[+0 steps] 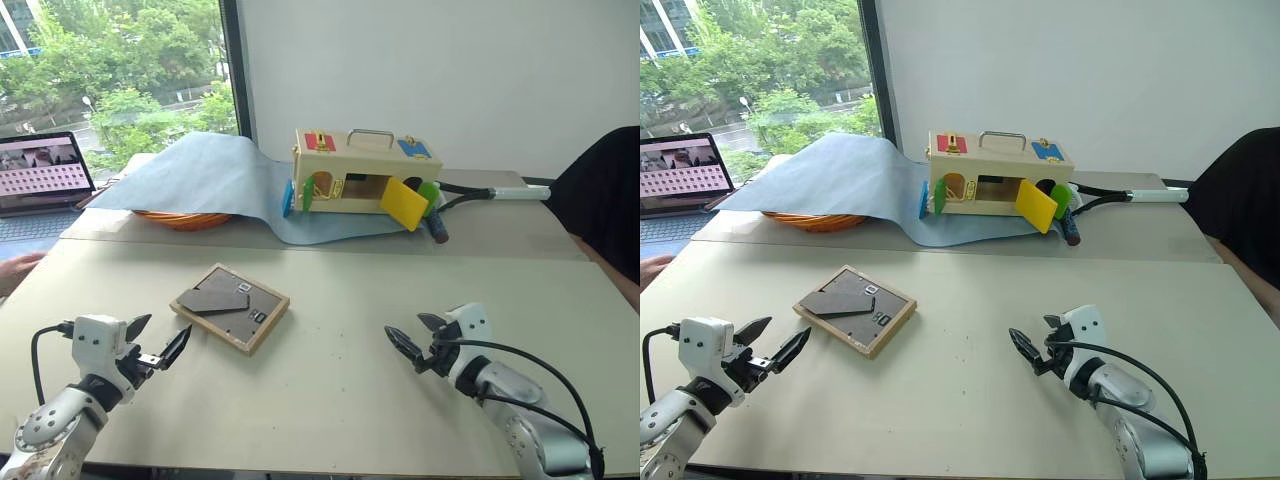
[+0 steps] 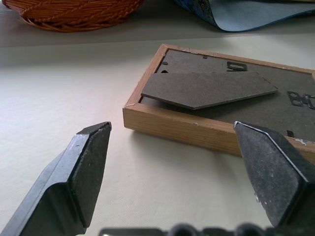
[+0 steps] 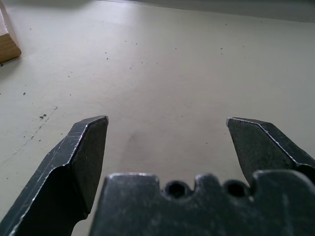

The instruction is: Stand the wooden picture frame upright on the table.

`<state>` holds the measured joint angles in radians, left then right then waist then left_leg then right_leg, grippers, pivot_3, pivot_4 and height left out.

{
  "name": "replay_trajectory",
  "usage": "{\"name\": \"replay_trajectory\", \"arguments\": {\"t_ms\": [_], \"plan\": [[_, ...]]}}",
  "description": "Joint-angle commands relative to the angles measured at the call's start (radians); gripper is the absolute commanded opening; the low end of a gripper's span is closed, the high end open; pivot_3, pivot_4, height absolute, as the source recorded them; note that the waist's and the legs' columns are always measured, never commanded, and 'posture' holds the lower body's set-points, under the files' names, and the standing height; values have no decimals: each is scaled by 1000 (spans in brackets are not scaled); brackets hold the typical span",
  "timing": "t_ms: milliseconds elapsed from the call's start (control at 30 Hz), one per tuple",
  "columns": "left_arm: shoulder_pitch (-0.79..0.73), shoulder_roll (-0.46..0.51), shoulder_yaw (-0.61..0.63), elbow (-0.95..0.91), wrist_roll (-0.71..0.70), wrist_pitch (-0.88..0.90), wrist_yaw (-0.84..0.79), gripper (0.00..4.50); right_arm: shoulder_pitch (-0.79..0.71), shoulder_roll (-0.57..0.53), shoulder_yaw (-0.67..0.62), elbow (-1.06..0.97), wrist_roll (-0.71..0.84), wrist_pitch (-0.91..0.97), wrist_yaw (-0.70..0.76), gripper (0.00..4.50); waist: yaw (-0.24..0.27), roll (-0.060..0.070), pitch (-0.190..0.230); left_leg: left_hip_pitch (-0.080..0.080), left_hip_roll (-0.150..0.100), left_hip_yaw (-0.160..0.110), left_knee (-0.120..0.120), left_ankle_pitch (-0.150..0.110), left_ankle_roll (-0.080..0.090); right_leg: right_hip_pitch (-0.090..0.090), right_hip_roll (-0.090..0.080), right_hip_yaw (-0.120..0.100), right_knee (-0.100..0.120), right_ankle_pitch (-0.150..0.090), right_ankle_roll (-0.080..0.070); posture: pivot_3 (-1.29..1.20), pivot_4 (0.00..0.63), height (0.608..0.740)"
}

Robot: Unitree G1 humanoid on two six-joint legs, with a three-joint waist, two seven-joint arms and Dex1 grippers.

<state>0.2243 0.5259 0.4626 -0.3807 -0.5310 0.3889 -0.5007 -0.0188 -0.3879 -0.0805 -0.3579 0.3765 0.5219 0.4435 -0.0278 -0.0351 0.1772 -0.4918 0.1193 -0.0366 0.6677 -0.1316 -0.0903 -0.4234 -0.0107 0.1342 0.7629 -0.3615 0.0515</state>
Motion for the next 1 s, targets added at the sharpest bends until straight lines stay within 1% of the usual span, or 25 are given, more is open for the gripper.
{"name": "replay_trajectory", "arguments": {"t_ms": [33, 100, 133, 200, 233, 267, 300, 367, 400, 433, 467, 500, 533, 567, 667, 733, 833, 1000], "plan": [[5, 36, 41, -19, -57, 23, -51, 4309, -48, -21, -14, -7, 23, -27, 45, 4466, 0, 0, 0, 0, 0, 0, 0, 0, 0, 0, 0, 0, 0, 0, 0, 0, 150, 670], [28, 74, 128, -3, -188, 88, -131, 4309, -175, -68, -1, 41, 31, -28, 121, 4466, -12, 0, 1, 0, 0, 0, 0, 0, 0, 0, 0, 0, 0, 0, 0, 0, 150, 670], [52, 90, 178, 2, -262, 127, -168, 4309, -253, -90, 30, 82, 24, -28, 171, 4466, -20, 1, 2, 0, 0, 0, 1, 0, 0, -1, 0, 0, 1, 0, 0, 0, 150, 670], [82, 103, 234, 13, -330, 165, -194, 3772, -353, -113, 86, 152, 3, -36, 240, 4500, -32, 2, 2, 1, 0, 0, 0, 0, 1, -1, 0, 0, 1, 2, -1, 0, 150, 670], [95, 107, 254, 17, -354, 182, -201, 3598, -396, -113, 106, 191, -10, -47, 258, 4234, -33, 2, 2, 2, 0, 0, 0, 0, 1, 0, 0, 0, 1, 2, -1, 0, 150, 670], [118, 107, 267, 14, -345, 178, -202, 3286, -465, -93, 134, 260, -22, -57, 279, 3956, -33, 1, 2, 4, 0, 0, -3, 0, 1, 1, 0, 0, 1, 1, -2, 0, 150, 670], [134, 107, 274, 11, -338, 177, -202, 2968, -514, -78, 153, 312, -31, -65, 295, 3794, -34, 0, 1, 4, 0, 0, -4, 0, 1, 1, 0, 0, 1, 0, -2, 0, 150, 670], [150, 99, 263, -8, -292, 172, -149, 2148, -633, -23, 208, 474, -86, -112, 306, 3050, -37, 0, 1, 5, 0, 0, -7, 0, 1, 1, 0, -1, 0, 0, -4, 0, 150, 670], [151, 97, 254, -15, -276, 174, -125, 1841, -666, -6, 223, 530, -109, -135, 306, 2751, -37, 0, 1, 5, 0, 0, -7, 0, 1, 1, 0, -1, 0, 1, -5, 0, 150, 670], [151, 94, 246, -22, -262, 176, -104, 1374, -694, 10, 235, 581, -128, -164, 312, 2320, -33, 0, 2, 5, 0, 0, -7, 0, 1, 1, 0, -1, 0, 2, -7, 0, 150, 670], [147, 85, 232, -37, -249, 179, -75, 1111, -733, 36, 254, 648, -147, -199, 329, 2035, -29, 0, 2, 4, 0, 0, -7, 0, 1, 1, 0, -1, 0, 3, -8, 0, 150, 670], [142, 75, 217, -50, -236, 184, -44, 653, -772, 62, 272, 719, -167, -237, 342, 1681, -26, 0, 2, 4, 0, 0, -7, 0, 1, 1, 0, -1, -1, 3, -8, 0, 150, 670], [138, 67, 205, -60, -226, 188, -21, 310, -800, 81, 282, 773, -183, -267, 352, 1359, -25, 0, 2, 4, 0, 0, -7, 0, 1, 1, 0, -1, -2, 3, -8, 0, 150, 670], [131, 52, 177, -83, -208, 196, 16, 9, -841, 119, 297, 868, -206, -313, 354, 971, -22, 0, 2, 4, 0, 0, -7, 0, 1, 1, 0, -1, -3, 4, -8, 0, 150, 670], [103, 13, 120, -116, -176, 212, 100, 0, -919, 201, 315, 1074, -253, -426, 360, 17, -20, 0, 2, 4, 0, 0, -7, 1, 0, 1, 0, -1, -4, 5, -8, 0, 150, 670], [61, -19, 58, -128, -152, 221, 155, 0, -974, 272, 319, 1218, -278, -502, 366, 17, -18, 0, 2, 4, 0, 0, -7, 1, 0, 2, 0, -2, -4, 5, -8, 0, 150, 670], [-8, -43, -3, -108, -107, 221, 204, 0, -1041, 336, 306, 1383, -314, -582, 358, 17, -17, 0, 2, 4, 0, -1, -7, 1, 0, 2, 0, -3, -3, 5, -8, 0, 150, 670], [-80, -65, -70, -67, -44, 214, 247, 0, -1096, 389, 293, 1536, -363, -652, 332, 17, -15, 0, 2, 3, 0, -2, -7, 1, 0, 2, 0, -4, -3, 5, -8, 0, 150, 670]]}}
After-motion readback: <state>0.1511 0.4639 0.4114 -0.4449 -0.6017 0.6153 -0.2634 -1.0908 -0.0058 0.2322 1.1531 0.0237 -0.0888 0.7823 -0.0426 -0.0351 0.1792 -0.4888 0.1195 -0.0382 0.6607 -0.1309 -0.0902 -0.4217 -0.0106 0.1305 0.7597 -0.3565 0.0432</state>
